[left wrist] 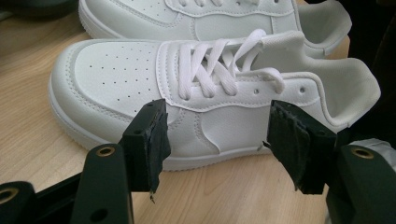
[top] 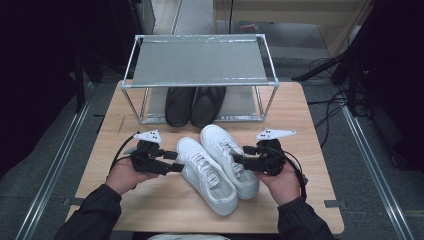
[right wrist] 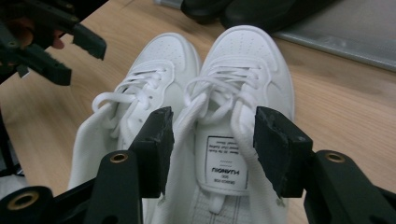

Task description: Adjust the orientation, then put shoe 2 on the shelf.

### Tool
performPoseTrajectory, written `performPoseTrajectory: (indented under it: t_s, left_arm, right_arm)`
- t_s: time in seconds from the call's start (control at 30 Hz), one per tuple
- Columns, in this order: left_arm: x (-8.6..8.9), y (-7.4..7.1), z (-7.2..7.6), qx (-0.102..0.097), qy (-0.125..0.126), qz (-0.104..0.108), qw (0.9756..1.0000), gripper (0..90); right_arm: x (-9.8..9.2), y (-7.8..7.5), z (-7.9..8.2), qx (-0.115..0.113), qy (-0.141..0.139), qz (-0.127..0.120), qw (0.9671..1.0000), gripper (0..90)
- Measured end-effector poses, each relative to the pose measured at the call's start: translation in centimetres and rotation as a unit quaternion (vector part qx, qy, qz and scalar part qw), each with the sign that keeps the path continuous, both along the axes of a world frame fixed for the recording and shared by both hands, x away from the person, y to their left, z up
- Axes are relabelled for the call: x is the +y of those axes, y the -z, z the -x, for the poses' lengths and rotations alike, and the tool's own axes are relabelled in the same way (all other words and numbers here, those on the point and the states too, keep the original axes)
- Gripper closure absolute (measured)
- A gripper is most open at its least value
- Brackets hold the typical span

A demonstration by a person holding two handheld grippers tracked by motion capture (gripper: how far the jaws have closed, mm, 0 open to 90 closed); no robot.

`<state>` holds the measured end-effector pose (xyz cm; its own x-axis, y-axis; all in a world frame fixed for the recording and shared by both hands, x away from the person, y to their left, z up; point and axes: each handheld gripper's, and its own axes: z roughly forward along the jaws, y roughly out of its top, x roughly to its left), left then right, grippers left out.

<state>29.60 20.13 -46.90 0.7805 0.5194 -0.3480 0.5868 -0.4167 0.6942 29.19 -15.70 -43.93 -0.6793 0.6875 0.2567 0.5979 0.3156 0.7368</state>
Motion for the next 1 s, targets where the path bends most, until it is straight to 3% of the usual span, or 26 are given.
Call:
performPoseTrajectory:
  t_s: [0.43, 1.0]
  left_arm:
    - [0.4, -0.1, -0.8, 0.002, -0.009, 0.003, 1.0, 38.2]
    - [0.8, 0.1, -1.0, 0.001, -0.018, -0.005, 0.9998, 38.0]
  right_arm:
    - [1.2, 0.6, 2.0, 0.007, -0.016, -0.003, 0.9998, 50.2]
    - [2.8, 1.9, 2.3, 0.019, -0.033, 0.013, 0.9992, 48.8]
